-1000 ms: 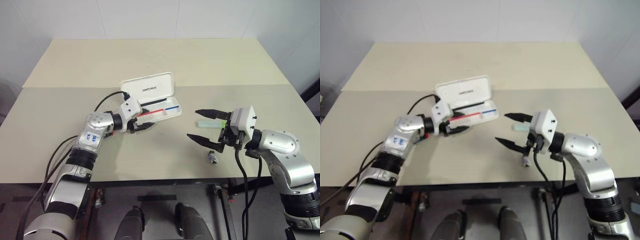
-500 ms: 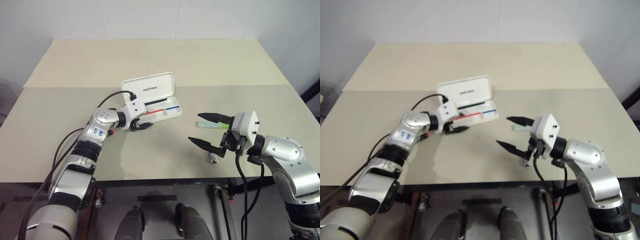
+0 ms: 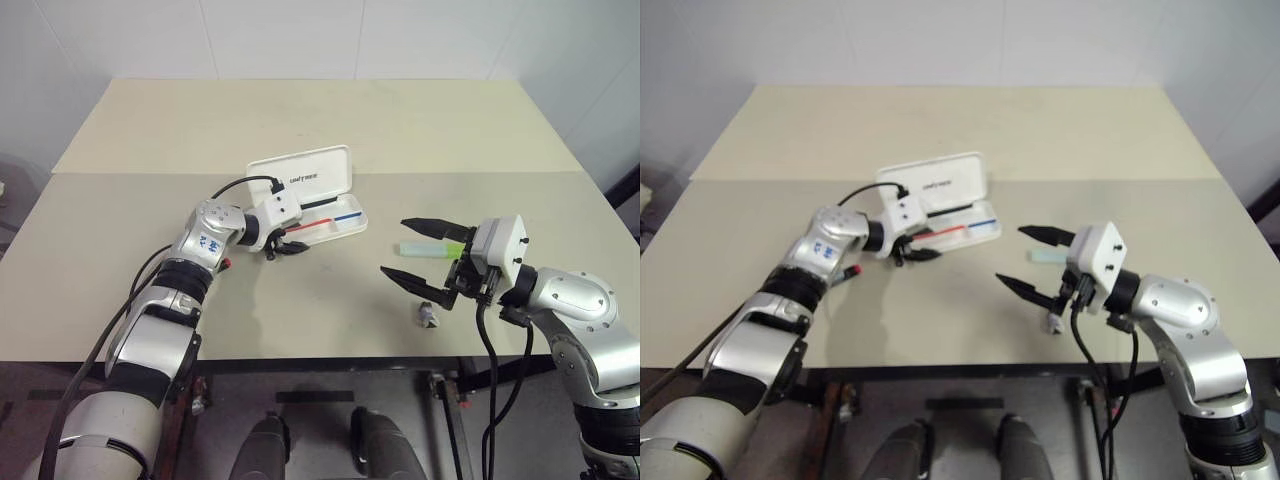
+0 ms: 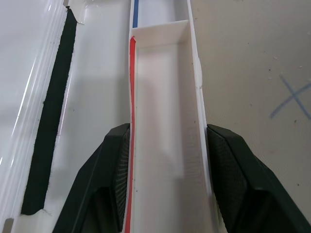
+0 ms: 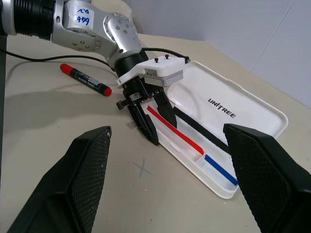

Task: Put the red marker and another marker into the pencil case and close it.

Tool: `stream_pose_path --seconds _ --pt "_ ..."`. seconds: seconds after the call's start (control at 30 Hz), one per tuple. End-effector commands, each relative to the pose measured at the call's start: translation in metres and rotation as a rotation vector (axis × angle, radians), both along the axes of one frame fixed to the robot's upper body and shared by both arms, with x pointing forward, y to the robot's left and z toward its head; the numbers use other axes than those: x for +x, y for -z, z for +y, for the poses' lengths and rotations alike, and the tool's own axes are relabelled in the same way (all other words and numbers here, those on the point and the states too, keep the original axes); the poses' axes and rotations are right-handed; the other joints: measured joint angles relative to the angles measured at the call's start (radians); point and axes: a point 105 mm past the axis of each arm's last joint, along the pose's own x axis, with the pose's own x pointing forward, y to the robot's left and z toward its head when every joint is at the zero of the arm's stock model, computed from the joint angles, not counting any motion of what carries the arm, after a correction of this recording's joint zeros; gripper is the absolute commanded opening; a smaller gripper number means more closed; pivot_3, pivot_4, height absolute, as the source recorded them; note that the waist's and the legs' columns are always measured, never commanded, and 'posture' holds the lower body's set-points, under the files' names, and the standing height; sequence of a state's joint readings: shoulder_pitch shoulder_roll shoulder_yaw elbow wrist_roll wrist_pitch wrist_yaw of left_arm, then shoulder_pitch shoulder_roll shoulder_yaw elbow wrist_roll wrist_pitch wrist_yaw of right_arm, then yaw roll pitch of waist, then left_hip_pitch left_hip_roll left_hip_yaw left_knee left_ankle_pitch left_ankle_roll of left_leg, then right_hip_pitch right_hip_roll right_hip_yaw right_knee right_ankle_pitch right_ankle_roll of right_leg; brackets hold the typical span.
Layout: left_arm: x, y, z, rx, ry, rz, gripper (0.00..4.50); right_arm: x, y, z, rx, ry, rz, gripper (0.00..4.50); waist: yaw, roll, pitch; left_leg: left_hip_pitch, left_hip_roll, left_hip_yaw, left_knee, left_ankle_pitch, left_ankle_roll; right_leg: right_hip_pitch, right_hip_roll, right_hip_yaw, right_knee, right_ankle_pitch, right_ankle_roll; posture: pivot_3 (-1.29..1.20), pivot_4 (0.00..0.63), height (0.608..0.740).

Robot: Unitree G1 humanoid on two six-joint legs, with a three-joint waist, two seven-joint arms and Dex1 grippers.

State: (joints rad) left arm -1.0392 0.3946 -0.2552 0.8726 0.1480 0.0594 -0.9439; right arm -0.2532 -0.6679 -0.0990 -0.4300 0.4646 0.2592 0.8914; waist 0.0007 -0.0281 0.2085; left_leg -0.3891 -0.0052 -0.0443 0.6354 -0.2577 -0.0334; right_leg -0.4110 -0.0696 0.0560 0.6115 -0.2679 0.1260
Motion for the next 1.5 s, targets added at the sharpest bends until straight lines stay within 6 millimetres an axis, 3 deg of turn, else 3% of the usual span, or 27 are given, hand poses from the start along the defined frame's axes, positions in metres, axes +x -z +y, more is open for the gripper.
stream_pose_path --seconds 0.03,0.23,0.4,0.63,0.83,1.13,1.37,1.5 --pt "-0.009 0.014 -0.01 0.041 0.063 0.06 1.95 -0.005 -0.018 -0.003 0.005 -0.009 -0.078 3.9 0.001 0.0 0.0 0.0 0.0 0.0 0.0 0.0 0.0 0.0 0.0 0.0 0.0 0.0 0.0 0.0 0.15 0.74" --pt "-0.017 0.017 -0.017 0.01 0.111 0.076 1.95 -0.004 -0.02 -0.004 0.002 -0.01 -0.085 3.9 0.001 0.0 0.0 0.0 0.0 0.0 0.0 0.0 0.0 0.0 0.0 0.0 0.0 0.0 0.0 0.0 0.15 0.74" --pt "-0.03 0.001 -0.025 -0.083 0.216 0.017 1.95 -0.003 -0.019 -0.004 0.0 -0.014 -0.081 3.9 0.002 0.0 0.0 -0.001 0.0 0.0 -0.001 0.0 0.001 0.0 -0.001 0.0 -0.001 0.0 0.001 0.0 0.15 0.74" --pt "-0.057 -0.005 -0.008 -0.07 0.329 -0.067 1.95 -0.002 -0.017 0.001 0.01 -0.033 -0.065 3.9 -0.003 0.0 0.0 -0.001 0.0 0.0 -0.001 -0.001 0.001 -0.001 -0.001 0.0 -0.001 0.0 0.0 0.0 0.15 0.74" --pt "-0.072 0.01 0.015 0.007 0.28 -0.008 1.95 -0.002 -0.017 0.006 0.023 -0.046 -0.06 3.9 -0.008 0.0 0.0 0.001 0.001 0.001 -0.001 -0.001 0.001 -0.001 0.0 0.001 0.002 -0.001 -0.001 0.0 0.15 0.74" --pt "-0.073 0.011 0.001 -0.035 0.196 0.049 1.95 -0.002 -0.015 0.012 0.042 -0.054 -0.053 3.9 -0.006 0.0 0.0 0.001 0.001 0.0 0.001 -0.001 0.001 -0.001 0.001 0.001 0.003 -0.001 -0.001 0.0 0.15 0.74" --pt "-0.081 0.013 -0.007 -0.036 0.234 0.072 4.32 -0.001 -0.017 0.014 0.05 -0.056 -0.058 3.9 -0.005 0.0 0.0 0.001 0.001 0.0 0.001 -0.001 0.001 -0.001 0.0 0.001 0.003 -0.001 -0.001 0.0 0.15 0.74" --pt "-0.083 0.011 -0.007 -0.043 0.25 0.062 4.48 0.0 -0.017 0.015 0.051 -0.057 -0.057 3.9 -0.005 0.0 0.0 0.001 0.001 0.0 0.001 0.0 0.001 -0.001 0.0 0.001 0.004 -0.001 -0.001 0.0 0.15 0.74"
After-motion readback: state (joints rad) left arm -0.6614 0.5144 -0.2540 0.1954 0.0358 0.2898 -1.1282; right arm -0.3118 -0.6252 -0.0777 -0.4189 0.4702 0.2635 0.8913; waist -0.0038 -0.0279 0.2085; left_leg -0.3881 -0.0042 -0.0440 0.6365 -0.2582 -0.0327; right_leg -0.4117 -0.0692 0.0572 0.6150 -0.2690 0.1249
